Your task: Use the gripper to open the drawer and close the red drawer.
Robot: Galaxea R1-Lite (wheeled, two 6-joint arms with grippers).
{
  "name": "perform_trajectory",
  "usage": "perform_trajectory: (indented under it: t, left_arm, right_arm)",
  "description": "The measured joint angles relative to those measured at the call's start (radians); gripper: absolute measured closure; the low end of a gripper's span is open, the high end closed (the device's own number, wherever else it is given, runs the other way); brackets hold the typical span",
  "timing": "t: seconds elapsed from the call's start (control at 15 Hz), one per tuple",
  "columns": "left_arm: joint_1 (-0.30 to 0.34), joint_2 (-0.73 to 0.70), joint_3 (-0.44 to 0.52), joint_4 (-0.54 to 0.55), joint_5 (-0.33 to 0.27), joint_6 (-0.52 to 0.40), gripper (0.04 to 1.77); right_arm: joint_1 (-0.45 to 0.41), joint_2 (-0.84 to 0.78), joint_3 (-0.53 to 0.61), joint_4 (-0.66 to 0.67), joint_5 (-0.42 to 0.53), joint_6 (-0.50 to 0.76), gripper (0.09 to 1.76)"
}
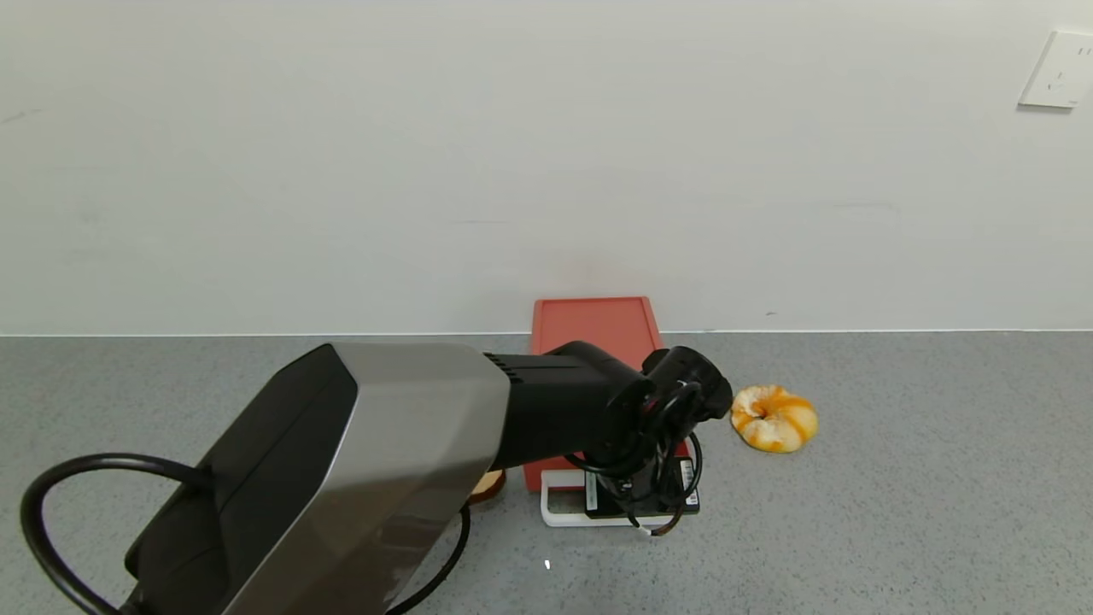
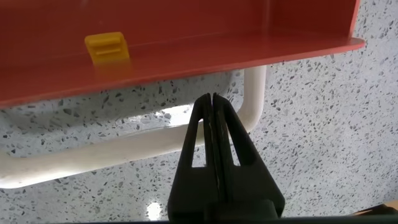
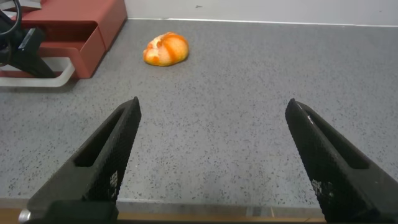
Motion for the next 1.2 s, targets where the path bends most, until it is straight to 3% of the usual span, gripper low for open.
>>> perform_trajectory:
  t: [1.2]
  left_arm:
    - [-0.050,-0.036,0.076,0.004,-0.010,-0.059,1.70]
  right_arm:
    - [0.000,0.000,0.000,0.000,0.000,0.000,0.14]
